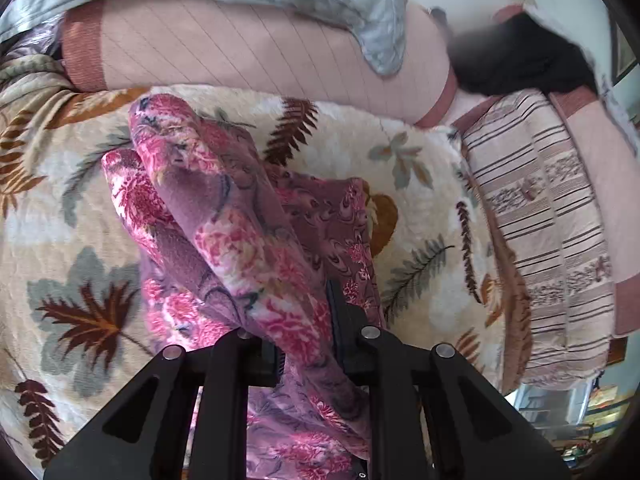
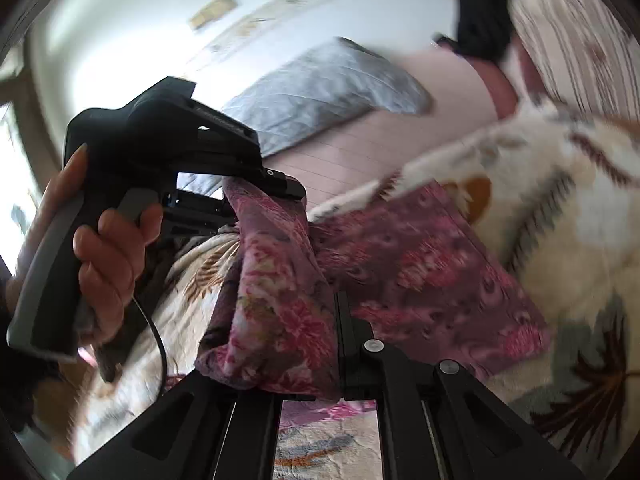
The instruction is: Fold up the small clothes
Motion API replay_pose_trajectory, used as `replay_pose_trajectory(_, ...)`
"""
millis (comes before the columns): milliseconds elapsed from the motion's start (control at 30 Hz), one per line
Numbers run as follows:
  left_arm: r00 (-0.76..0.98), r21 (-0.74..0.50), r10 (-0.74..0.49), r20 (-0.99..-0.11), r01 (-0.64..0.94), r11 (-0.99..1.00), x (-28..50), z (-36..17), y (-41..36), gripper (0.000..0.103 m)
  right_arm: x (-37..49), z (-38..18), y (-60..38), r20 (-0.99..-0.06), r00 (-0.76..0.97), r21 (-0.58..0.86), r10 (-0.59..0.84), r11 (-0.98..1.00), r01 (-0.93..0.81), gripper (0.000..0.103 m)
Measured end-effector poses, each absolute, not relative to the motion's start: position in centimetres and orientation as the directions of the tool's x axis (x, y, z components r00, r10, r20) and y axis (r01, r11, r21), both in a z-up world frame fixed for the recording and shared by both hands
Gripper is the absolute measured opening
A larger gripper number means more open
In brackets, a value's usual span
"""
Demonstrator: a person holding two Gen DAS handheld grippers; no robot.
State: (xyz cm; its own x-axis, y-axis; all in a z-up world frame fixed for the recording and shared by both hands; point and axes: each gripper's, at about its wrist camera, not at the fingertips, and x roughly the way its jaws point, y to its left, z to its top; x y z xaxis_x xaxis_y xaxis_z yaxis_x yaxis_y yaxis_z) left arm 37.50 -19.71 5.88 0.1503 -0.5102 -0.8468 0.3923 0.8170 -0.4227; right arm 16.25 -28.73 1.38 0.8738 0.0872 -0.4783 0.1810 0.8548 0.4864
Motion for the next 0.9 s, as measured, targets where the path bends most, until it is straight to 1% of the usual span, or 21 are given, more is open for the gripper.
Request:
replay_pose_trajectory(200, 0.119, -0.406, -0.48, -0.869, 0.384, 0.829, 37.9, 4.0, -24.1, 0.015, 16.0, -0.4, -33.8, -0.461, 0.878, 0.684, 0.128, 0.682, 0.26, 0.005)
replay_pose_trajectory(300, 0.108, -0.376, -0.451, -0.886, 0.401, 0.835, 37.5, 2.8, -26.7, 0.016, 15.6, -1.3, -35.7, -0.472, 0.875, 0.725, 0.111, 0.614, 0.313, 0.005)
replay_pose_trajectory(333, 0.104, -0.37, -0.444, -0.89, 0.403, 0.837, 37.4, 2.4, -27.4, 0.018, 15.5, -1.8, -36.3, -0.477, 0.872, 0.737, 0.108, 0.59, 0.331, 0.005)
replay_pose_trajectory(433, 0.094, -0.348, -0.411, -0.907, 0.384, 0.855, 37.3, 1.4, -29.2, 0.026, 15.6, -3.8, -38.3, -0.492, 0.861, 0.787, 0.13, 0.489, 0.377, 0.005)
replay_pose_trajectory(500, 0.075, -0.391, -0.444, -0.893, 0.363, 0.846, 37.3, 1.2, -29.5, 0.03, 15.6, -5.5, -39.2, -0.525, 0.839, 0.798, 0.141, 0.424, 0.428, 0.006)
replay_pose_trajectory(533, 0.068, -0.417, -0.468, -0.881, 0.353, 0.837, 37.4, 1.3, -29.4, 0.031, 15.5, -6.2, -39.3, -0.54, 0.828, 0.801, 0.15, 0.396, 0.45, 0.007)
replay_pose_trajectory(567, 0.061, -0.459, -0.507, -0.86, 0.342, 0.82, 37.4, 1.6, -28.9, 0.032, 15.6, -6.9, -39.5, -0.554, 0.817, 0.801, 0.162, 0.373, 0.469, 0.011)
replay_pose_trajectory(600, 0.064, -0.478, -0.527, -0.848, 0.339, 0.81, 37.5, 2.0, -28.6, 0.032, 15.7, -7.5, -39.7, -0.576, 0.799, 0.793, 0.173, 0.357, 0.494, 0.012)
replay_pose_trajectory(667, 0.103, -0.49, -0.55, -0.829, 0.342, 0.802, 37.9, 3.2, -27.2, 0.033, 15.6, -7.8, -39.7, -0.582, 0.793, 0.793, 0.178, 0.341, 0.505, 0.011)
replay_pose_trajectory(700, 0.126, -0.484, -0.551, -0.825, 0.344, 0.805, 38.0, 3.6, -26.3, 0.035, 15.5, -7.5, -39.7, -0.59, 0.789, 0.784, 0.169, 0.354, 0.51, 0.012)
replay_pose_trajectory(733, 0.141, -0.479, -0.549, -0.824, 0.344, 0.807, 38.2, 3.8, -25.6, 0.038, 15.4, -7.1, -39.6, -0.603, 0.782, 0.769, 0.155, 0.374, 0.519, 0.013)
replay_pose_trajectory(767, 0.166, -0.467, -0.541, -0.825, 0.34, 0.816, 38.4, 3.9, -24.5, 0.041, 15.2, -6.7, -39.6, -0.614, 0.778, 0.756, 0.137, 0.387, 0.528, 0.014)
replay_pose_trajectory(833, 0.206, -0.434, -0.506, -0.838, 0.312, 0.845, 38.9, 3.5, -21.9, 0.041, 13.8, -5.4, -39.9, -0.622, 0.781, 0.734, 0.052, 0.388, 0.558, 0.02)
replay_pose_trajectory(867, 0.21, -0.426, -0.493, -0.844, 0.294, 0.855, 39.0, 3.0, -20.5, 0.041, 12.9, -4.8, -40.4, -0.615, 0.789, 0.731, 0.003, 0.377, 0.569, 0.024)
replay_pose_trajectory(900, 0.206, -0.429, -0.488, -0.848, 0.273, 0.861, 39.1, 2.2, -19.1, 0.041, 12.1, -3.9, -40.9, -0.591, 0.806, 0.74, -0.044, 0.368, 0.563, 0.025)
